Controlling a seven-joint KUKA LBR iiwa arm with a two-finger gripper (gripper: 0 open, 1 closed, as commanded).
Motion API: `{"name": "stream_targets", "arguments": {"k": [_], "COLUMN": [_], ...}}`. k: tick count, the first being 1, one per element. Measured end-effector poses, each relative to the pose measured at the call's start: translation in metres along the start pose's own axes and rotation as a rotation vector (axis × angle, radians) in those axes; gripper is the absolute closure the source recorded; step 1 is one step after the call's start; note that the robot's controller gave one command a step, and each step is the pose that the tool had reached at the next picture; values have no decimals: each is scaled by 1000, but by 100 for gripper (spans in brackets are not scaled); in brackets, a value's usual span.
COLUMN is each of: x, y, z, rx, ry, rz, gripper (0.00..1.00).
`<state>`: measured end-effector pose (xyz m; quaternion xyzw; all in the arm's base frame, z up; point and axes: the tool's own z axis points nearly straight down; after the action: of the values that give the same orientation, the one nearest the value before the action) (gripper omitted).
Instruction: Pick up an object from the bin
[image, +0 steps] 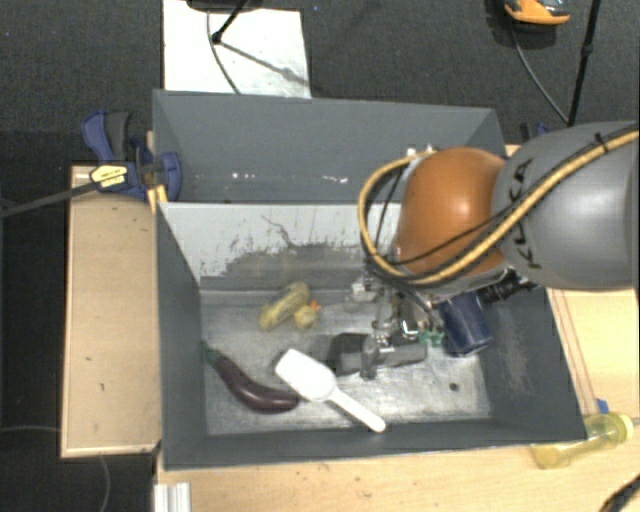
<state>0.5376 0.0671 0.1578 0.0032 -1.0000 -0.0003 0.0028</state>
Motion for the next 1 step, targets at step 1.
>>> {"name": "stream_targets", "arguments": {"k": [1], "x": [-2], "y": [0], "z": [-4], "rx": [0], "ry": [-8], "rz": [2], "gripper": [0]}}
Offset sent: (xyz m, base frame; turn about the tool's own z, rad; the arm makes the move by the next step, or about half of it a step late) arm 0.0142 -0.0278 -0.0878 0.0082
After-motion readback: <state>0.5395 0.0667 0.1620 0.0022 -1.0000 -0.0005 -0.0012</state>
